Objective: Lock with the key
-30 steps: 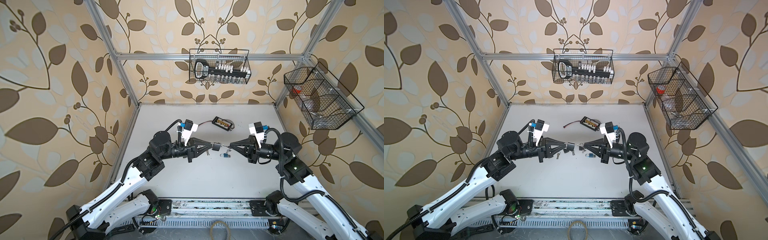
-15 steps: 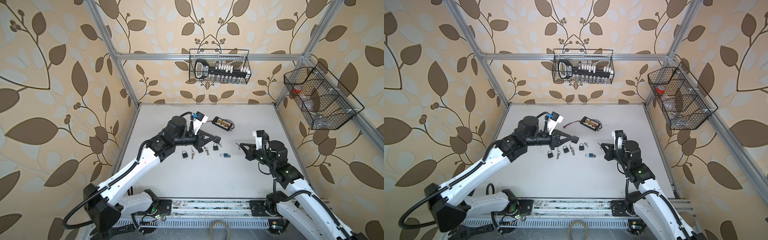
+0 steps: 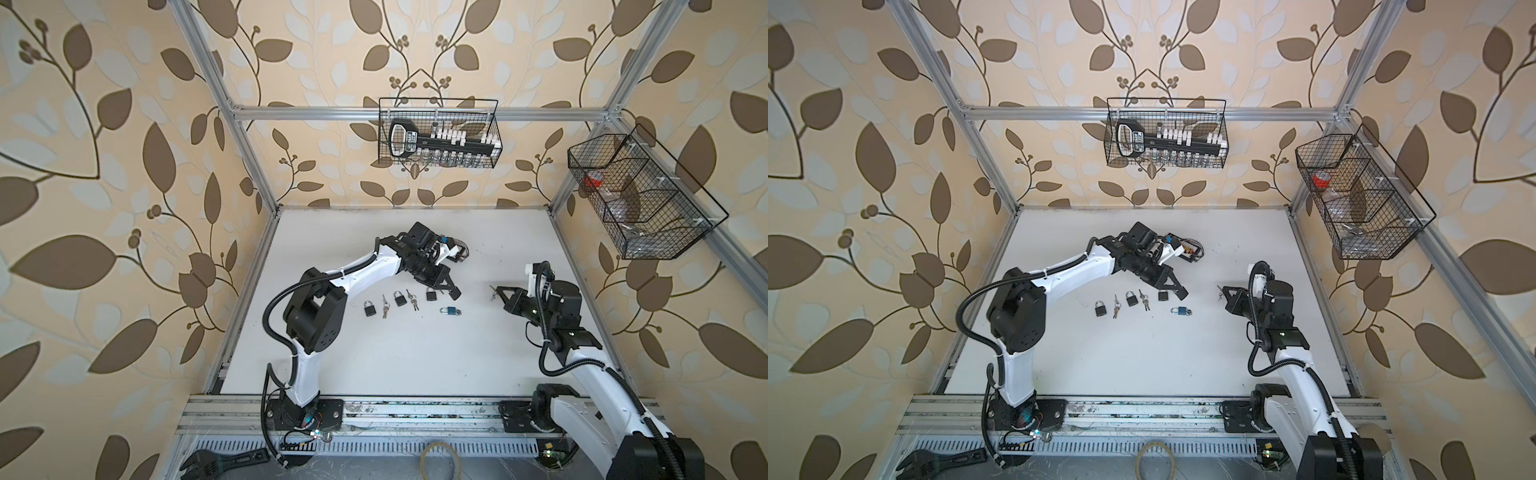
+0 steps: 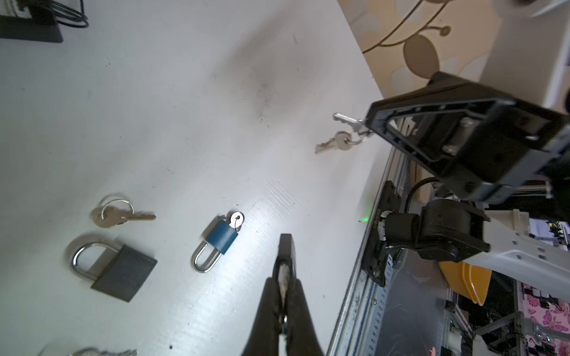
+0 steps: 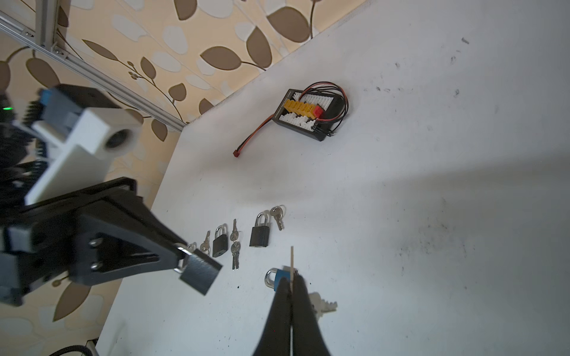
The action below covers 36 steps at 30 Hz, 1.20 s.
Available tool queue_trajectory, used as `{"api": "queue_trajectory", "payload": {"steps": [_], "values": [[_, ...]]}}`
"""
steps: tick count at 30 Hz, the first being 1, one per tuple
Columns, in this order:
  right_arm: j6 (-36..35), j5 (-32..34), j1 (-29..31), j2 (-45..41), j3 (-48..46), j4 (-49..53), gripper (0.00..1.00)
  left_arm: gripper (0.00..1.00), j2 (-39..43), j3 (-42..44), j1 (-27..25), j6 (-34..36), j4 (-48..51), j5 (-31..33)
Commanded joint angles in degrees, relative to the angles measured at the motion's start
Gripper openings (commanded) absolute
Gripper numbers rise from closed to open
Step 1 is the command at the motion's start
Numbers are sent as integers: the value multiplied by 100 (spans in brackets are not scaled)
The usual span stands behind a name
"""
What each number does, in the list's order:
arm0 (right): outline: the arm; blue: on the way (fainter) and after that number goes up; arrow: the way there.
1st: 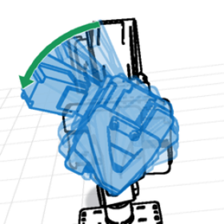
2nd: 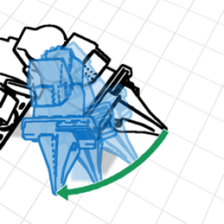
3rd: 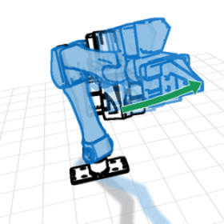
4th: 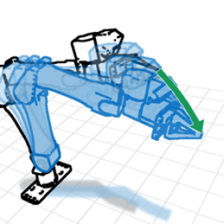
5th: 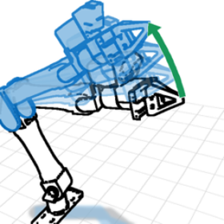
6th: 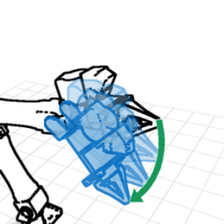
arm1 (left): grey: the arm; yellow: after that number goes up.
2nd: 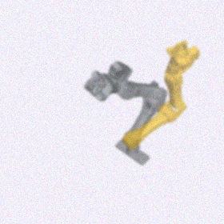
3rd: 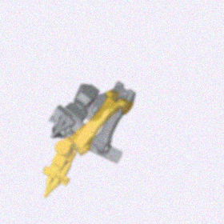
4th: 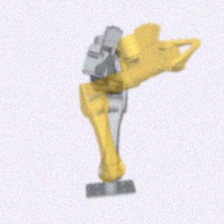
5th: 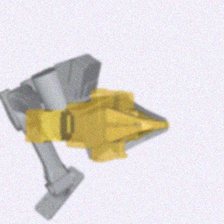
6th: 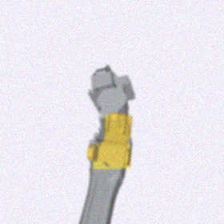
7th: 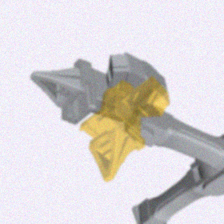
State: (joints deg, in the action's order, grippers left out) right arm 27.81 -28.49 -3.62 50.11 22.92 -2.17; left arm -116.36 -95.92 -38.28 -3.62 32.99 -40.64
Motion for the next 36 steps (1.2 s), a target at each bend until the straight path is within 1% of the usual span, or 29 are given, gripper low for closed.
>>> {"api": "queue_trajectory", "payload": {"steps": [1,8,12,29,36], "values": [[-35,-236,-25,-20,-50,-209,0,0,-443,-956,3,820,948,-356],[-117,-374,-33,147,-9,-215,0,0,-1729,-2659,146,1425,2094,-550],[-149,-385,-25,198,10,-222,0,0,-2170,-3189,145,1548,2330,-514],[-165,-543,-28,333,11,-292,0,0,-3118,-4199,229,1646,2544,-357],[-113,-682,-32,333,-14,-327,0,0,-3218,-4242,234,1665,2436,-304]]}}
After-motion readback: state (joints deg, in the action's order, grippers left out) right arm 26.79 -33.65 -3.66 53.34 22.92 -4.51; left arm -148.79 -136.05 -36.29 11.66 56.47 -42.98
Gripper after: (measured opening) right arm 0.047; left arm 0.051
